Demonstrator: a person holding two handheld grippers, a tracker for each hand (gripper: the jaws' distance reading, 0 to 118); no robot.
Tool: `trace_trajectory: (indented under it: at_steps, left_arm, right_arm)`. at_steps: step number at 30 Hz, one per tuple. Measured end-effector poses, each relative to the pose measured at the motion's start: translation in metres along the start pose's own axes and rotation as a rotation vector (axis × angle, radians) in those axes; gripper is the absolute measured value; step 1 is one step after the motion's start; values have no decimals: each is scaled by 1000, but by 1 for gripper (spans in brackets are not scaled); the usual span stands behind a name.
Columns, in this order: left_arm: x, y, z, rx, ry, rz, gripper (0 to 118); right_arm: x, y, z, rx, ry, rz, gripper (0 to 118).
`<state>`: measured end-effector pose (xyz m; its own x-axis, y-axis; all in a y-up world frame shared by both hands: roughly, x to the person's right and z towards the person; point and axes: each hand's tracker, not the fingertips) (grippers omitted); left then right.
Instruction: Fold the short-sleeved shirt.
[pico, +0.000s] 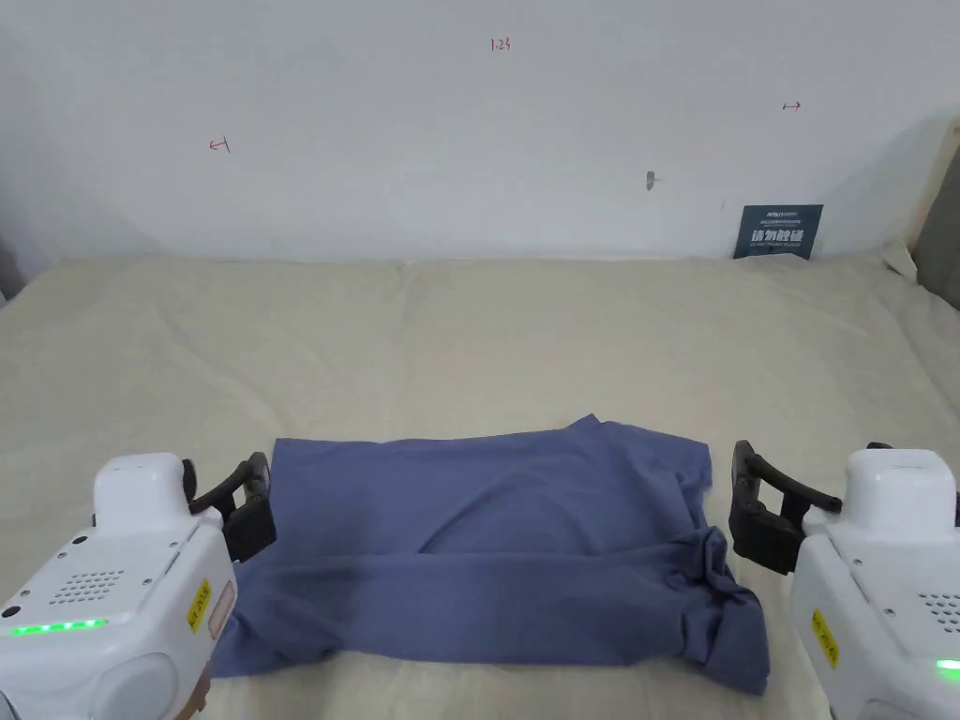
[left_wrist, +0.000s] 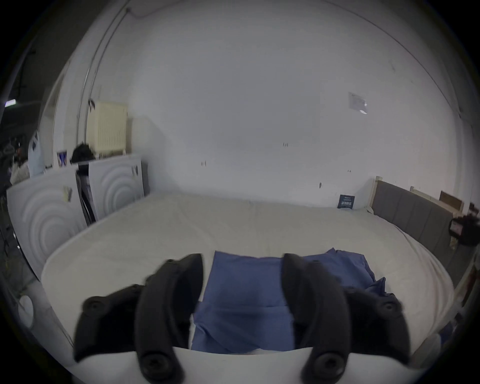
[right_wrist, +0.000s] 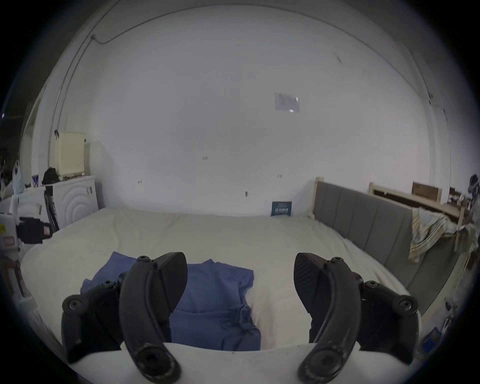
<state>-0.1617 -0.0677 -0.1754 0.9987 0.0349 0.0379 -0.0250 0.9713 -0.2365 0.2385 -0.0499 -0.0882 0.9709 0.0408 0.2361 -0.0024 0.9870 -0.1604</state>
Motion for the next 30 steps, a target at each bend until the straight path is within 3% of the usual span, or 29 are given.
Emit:
trace_trajectory:
  at_steps: [2,3,4,5,12,23,24,26,27,28,30]
  left_arm:
    - [5,0,12,20,-20,-18,11]
    - [6,-1,16,13,-23,-11,7]
    - [7,-1,20,10,-31,-4,6]
    - [7,-1,24,8,-50,-3,3]
    - [6,-6,31,-37,-79,-43,2]
    - [-41,-45,-46,-484,-85,58,2]
    - [-46,-50,-58,-517,-62,65,6]
    - [-56,-59,-82,-629,-45,124,60]
    - [-60,-66,-92,-676,-23,157,78]
    - [-64,-74,-103,-705,-12,170,88]
    - [-70,-88,-121,-747,6,166,91]
  right_arm:
    - [-3,2,7,12,15,9,82]
    - [-7,3,12,17,19,13,69]
    - [-9,3,16,29,22,17,25]
    - [-11,3,16,42,9,15,0]
    - [-26,-4,13,50,32,35,0]
    - [-16,-26,-13,-55,38,28,0]
    - [-15,-29,-18,-66,36,26,0]
    - [-14,-32,-24,-91,32,27,0]
    - [-13,-35,-29,-104,29,27,0]
    - [-12,-38,-34,-116,25,26,0]
    - [-11,-43,-40,-139,21,23,0]
